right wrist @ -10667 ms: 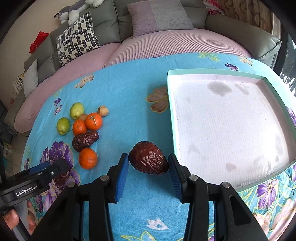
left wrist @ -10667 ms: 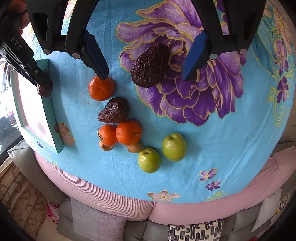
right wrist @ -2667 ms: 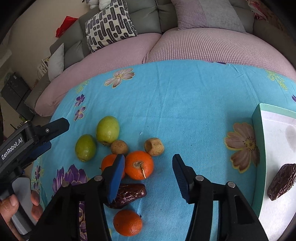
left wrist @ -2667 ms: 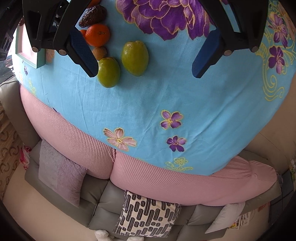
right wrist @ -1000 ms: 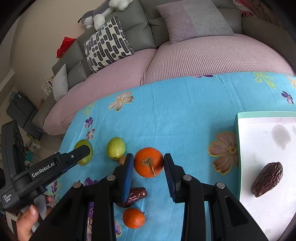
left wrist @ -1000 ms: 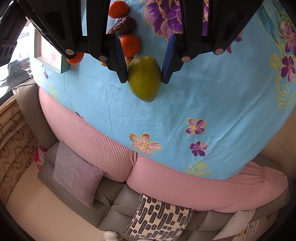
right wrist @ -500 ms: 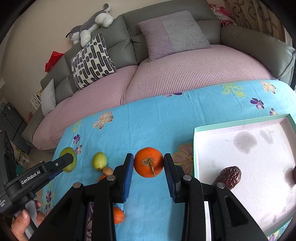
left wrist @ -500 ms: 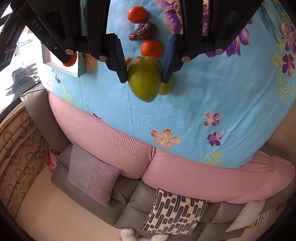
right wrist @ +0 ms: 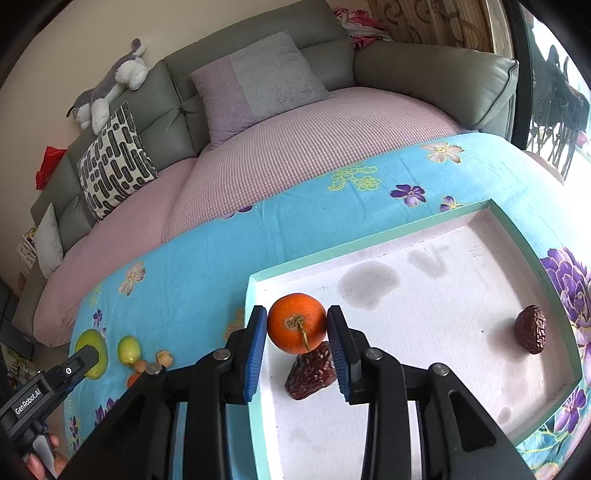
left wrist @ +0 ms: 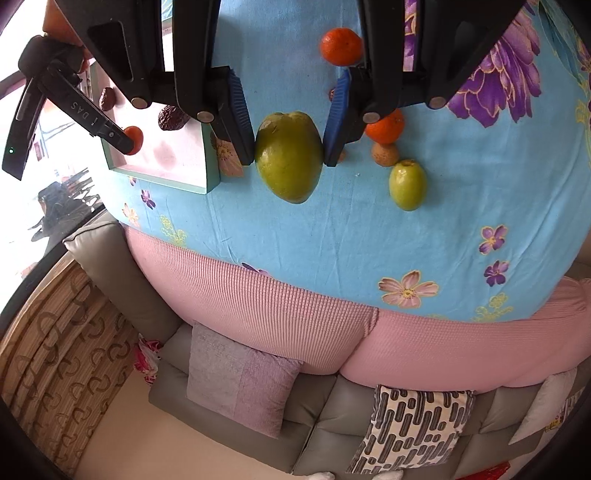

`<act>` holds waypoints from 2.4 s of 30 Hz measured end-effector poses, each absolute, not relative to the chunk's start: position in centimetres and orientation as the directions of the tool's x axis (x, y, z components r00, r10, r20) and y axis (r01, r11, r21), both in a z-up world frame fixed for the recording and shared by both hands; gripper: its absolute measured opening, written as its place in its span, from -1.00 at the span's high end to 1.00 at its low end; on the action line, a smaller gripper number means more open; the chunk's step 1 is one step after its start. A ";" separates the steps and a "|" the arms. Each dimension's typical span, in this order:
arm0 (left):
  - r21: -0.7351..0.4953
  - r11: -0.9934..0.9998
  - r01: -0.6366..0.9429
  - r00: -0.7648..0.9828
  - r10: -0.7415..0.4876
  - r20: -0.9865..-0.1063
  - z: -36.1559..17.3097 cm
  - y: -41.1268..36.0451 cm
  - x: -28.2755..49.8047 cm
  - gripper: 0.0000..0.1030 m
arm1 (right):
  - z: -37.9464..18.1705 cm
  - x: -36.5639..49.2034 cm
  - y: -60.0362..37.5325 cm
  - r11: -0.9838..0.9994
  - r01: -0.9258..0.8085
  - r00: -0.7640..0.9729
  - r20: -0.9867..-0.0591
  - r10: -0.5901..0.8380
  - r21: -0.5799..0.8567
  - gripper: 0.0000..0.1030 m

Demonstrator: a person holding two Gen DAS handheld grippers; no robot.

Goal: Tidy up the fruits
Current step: 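Carry the green fruit and the tangerine over the white tray, then open both tools to set the green fruit and tangerine in the tray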

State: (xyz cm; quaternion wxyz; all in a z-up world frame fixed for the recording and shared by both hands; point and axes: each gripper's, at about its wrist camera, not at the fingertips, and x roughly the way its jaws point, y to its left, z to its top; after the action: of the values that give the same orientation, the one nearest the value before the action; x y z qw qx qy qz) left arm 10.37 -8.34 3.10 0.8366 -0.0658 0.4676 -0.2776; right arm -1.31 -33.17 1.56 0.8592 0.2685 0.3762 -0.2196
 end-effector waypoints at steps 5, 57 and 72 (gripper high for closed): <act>-0.356 0.800 0.484 0.357 -0.552 -0.754 3.0 -11.5 8.5 0.22 | 0.5 -4.0 -37.0 0.676 0.701 0.524 -0.807 -0.271 0.228 0.33; -0.186 0.611 0.770 0.136 -0.441 -0.887 -3.2 -24.2 -1.0 0.21 | -3.2 -8.1 -42.5 0.571 0.813 0.351 -0.879 -0.322 0.116 0.32; -0.168 0.639 0.751 0.202 -0.464 -0.863 -0.9 -23.0 0.1 -0.16 | -3.4 -7.7 -42.4 0.586 0.805 0.337 -0.884 -0.325 0.091 0.30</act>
State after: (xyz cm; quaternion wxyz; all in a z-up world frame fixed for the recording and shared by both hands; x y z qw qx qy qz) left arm 0.06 -23.04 -0.95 0.7611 0.1466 0.4899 -0.3990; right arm -7.72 -42.37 -3.45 0.7717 0.2698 0.4446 -0.3661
